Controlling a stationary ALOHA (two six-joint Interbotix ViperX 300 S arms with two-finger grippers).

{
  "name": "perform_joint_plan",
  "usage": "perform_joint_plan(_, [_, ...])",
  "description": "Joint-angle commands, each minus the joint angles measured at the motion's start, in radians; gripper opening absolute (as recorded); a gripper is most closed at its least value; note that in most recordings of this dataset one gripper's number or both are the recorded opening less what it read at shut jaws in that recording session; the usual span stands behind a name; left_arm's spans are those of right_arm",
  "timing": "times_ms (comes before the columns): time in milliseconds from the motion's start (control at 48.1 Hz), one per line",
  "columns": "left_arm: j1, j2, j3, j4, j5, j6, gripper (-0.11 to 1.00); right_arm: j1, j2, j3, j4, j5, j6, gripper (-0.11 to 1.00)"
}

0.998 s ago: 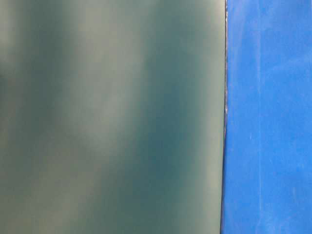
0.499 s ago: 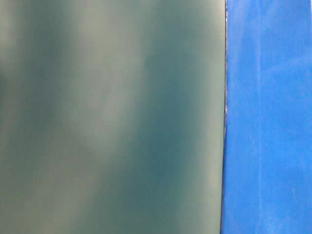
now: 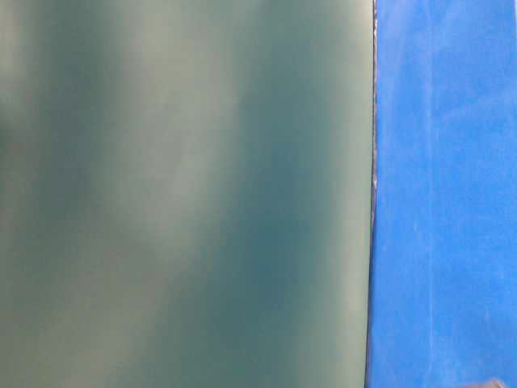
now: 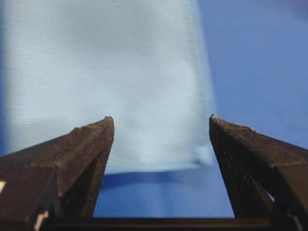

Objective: Fold the light blue towel.
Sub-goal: 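Lower the held corners onto the near edge and release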

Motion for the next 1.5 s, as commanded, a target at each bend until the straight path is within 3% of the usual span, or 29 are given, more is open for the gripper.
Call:
perform_joint_plan(0, [0.049, -0.014, -0.017, 0.003, -0.003, 0.029, 0.72, -0.081, -0.029, 0.002, -0.035, 0.011, 0.002, 0.56])
perform_joint_plan(229, [0.153, 0.018, -0.014, 0.003, -0.003, 0.081, 0.72, -0.173, 0.006, -0.003, -0.112, 0.018, 0.002, 0.56])
perform_joint_plan(686, [0.167, 0.163, -0.020, 0.002, -0.005, 0.081, 0.67, -0.186, 0.164, -0.012, -0.115, -0.044, 0.002, 0.56])
perform_joint_plan(853, [0.169, 0.163, -0.014, 0.003, -0.005, 0.077, 0.55, -0.186, 0.166, -0.008, -0.118, -0.048, 0.002, 0.55])
perform_joint_plan(957, [0.167, 0.163, -0.009, 0.003, -0.003, 0.067, 0.41, -0.186, 0.164, -0.006, -0.123, -0.058, -0.005, 0.46])
perform_joint_plan(1123, [0.164, 0.163, 0.000, 0.003, -0.003, 0.067, 0.13, -0.184, 0.164, -0.003, -0.130, -0.084, -0.008, 0.03])
perform_joint_plan(1227, [0.164, 0.163, 0.000, 0.003, -0.003, 0.067, 0.03, -0.184, 0.163, -0.005, -0.133, -0.087, -0.008, 0.03])
perform_joint_plan(1477, [0.164, 0.149, -0.014, 0.002, 0.028, 0.072, 0.02, -0.183, 0.144, -0.009, -0.132, -0.069, -0.003, 0.03])
